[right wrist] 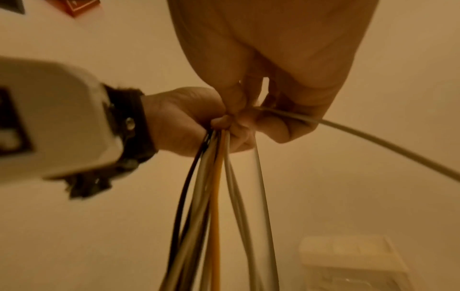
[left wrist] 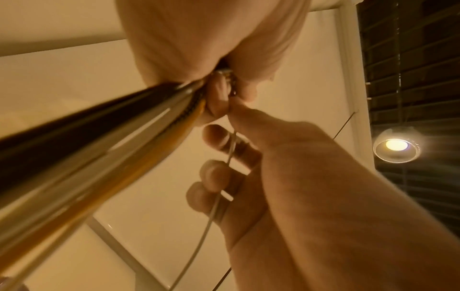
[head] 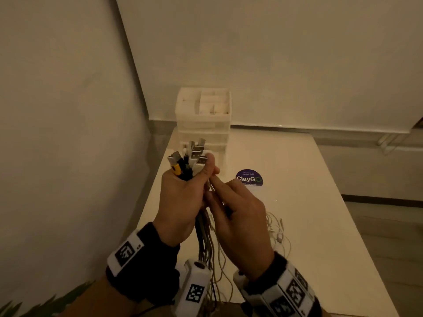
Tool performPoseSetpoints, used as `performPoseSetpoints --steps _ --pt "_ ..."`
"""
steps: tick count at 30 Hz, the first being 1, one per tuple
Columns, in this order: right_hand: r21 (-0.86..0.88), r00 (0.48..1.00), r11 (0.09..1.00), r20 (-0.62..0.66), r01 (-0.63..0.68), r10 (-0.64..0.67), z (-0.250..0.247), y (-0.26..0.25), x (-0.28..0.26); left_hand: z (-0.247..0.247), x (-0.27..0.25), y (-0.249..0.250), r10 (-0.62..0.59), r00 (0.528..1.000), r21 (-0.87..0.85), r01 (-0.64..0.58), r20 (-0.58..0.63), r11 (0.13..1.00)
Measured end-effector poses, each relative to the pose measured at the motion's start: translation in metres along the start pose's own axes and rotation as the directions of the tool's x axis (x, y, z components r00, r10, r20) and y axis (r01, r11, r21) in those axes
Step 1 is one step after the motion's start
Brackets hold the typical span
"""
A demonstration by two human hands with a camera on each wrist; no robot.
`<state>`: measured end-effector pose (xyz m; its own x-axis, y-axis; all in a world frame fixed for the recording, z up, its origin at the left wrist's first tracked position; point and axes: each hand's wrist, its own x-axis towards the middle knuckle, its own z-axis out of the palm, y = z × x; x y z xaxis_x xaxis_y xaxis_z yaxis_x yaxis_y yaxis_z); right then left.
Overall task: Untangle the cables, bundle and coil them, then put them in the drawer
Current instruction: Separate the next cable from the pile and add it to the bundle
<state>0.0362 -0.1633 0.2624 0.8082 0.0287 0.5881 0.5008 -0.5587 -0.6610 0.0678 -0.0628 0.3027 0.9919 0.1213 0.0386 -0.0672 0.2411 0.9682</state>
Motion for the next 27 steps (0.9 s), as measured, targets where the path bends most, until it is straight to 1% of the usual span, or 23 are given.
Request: performPoseSetpoints --steps 2,3,4,6,7,8,10,11,12,14,16,18,20,21,23,25,27 --pt "-0.044 1.0 0.999 -0.017 0.022 -0.023 0.003 0.007 -0.01 -0.004 0.003 0.007 0.047 0.998 -0.045 -0.049 -0.041 0.998" --pt "-0.027 1.0 0.999 -0.003 0.017 -0.017 0.005 0.013 -0.016 -0.007 0.006 0.012 0.077 0.995 -0.08 -0.083 -0.069 0.993" --pt "0.012 1.0 1.0 0.03 0.005 -0.005 0.007 0.022 -0.024 -0.011 0.01 0.019 0.1 0.991 -0.119 -0.11 -0.09 0.987" --pt "0.079 0.986 0.995 0.159 -0.058 0.045 0.013 0.047 -0.042 -0.02 0.016 0.035 0.125 0.989 -0.213 -0.14 -0.083 0.967" --pt "0.071 0.964 0.992 0.252 -0.108 0.087 0.014 0.063 -0.049 -0.025 0.019 0.043 0.137 0.989 -0.242 -0.148 -0.062 0.959" --pt "0.033 0.927 0.987 0.35 -0.158 0.136 0.015 0.081 -0.056 -0.031 0.021 0.052 0.152 0.988 -0.244 -0.157 -0.042 0.957" --pt "-0.08 0.833 0.973 0.504 -0.218 0.228 0.012 0.119 -0.066 -0.043 0.026 0.067 0.194 0.981 -0.233 -0.193 -0.019 0.953" --pt "-0.12 0.792 0.963 0.55 -0.24 0.266 0.008 0.137 -0.07 -0.048 0.029 0.073 0.213 0.977 -0.23 -0.211 -0.017 0.95" --pt "-0.147 0.763 0.952 0.571 -0.267 0.302 0.004 0.153 -0.071 -0.054 0.031 0.077 0.228 0.973 -0.222 -0.228 -0.025 0.948" --pt "-0.189 0.739 0.928 0.563 -0.322 0.371 -0.007 0.18 -0.064 -0.063 0.034 0.082 0.233 0.971 -0.206 -0.24 -0.06 0.949" --pt "-0.242 0.732 0.897 0.518 -0.371 0.443 -0.017 0.201 -0.047 -0.072 0.034 0.086 0.222 0.97 -0.201 -0.237 -0.095 0.951" --pt "-0.229 0.75 0.861 0.423 -0.455 0.509 -0.026 0.217 -0.025 -0.077 0.033 0.089 0.215 0.973 -0.19 -0.228 -0.088 0.955" --pt "-0.124 0.779 0.831 0.296 -0.542 0.553 -0.033 0.215 -0.002 -0.074 0.029 0.085 0.179 0.983 -0.154 -0.183 -0.043 0.971" --pt "-0.046 0.789 0.822 0.258 -0.567 0.558 -0.036 0.206 0.008 -0.069 0.025 0.08 0.165 0.986 -0.125 -0.166 -0.018 0.978" --pt "0.081 0.824 0.84 0.266 -0.536 0.5 -0.041 0.176 0.024 -0.053 0.016 0.061 0.167 0.986 -0.028 -0.166 0.022 0.986" --pt "0.129 0.869 0.896 0.332 -0.426 0.365 -0.047 0.14 0.035 -0.034 0.009 0.038 0.147 0.988 0.087 -0.151 0.056 0.985" --pt "0.161 0.887 0.942 0.412 -0.296 0.208 -0.052 0.11 0.042 -0.018 0.006 0.023 0.112 0.99 0.186 -0.126 0.085 0.975"
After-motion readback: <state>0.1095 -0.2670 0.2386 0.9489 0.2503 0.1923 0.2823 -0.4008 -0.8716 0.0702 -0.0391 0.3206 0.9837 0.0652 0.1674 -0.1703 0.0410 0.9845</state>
